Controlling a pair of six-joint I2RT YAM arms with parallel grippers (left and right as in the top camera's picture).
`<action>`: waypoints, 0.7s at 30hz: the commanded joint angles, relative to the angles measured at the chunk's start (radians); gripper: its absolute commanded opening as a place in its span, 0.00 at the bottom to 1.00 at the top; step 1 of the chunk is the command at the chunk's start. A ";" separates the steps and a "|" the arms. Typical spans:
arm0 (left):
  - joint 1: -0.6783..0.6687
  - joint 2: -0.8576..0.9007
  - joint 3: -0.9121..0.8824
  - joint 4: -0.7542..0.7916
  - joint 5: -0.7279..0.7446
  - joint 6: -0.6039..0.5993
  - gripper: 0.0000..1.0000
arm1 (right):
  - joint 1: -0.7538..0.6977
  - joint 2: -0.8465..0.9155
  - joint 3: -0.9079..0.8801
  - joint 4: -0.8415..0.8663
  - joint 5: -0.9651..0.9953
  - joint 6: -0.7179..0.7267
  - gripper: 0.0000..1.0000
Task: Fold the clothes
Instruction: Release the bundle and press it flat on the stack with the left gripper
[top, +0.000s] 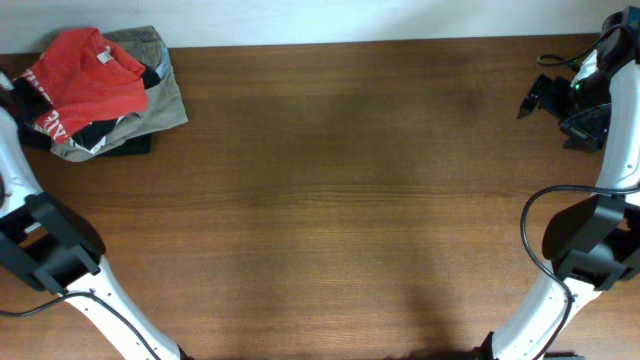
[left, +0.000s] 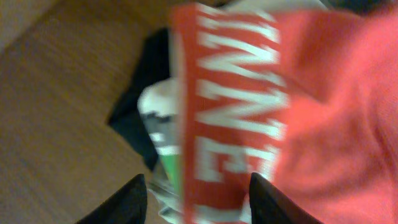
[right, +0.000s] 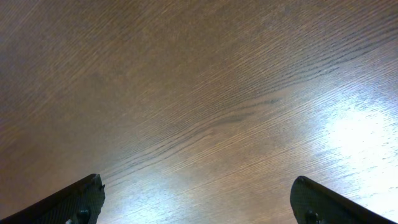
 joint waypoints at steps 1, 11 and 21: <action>0.011 -0.060 0.085 0.002 -0.021 -0.060 0.87 | 0.002 -0.001 0.008 0.000 -0.006 -0.009 0.99; -0.039 -0.055 0.114 0.051 0.076 -0.111 0.01 | 0.002 -0.001 0.008 0.000 -0.006 -0.009 0.99; -0.050 0.119 0.137 0.074 0.088 -0.026 0.01 | 0.002 -0.001 0.008 0.000 -0.006 -0.009 0.99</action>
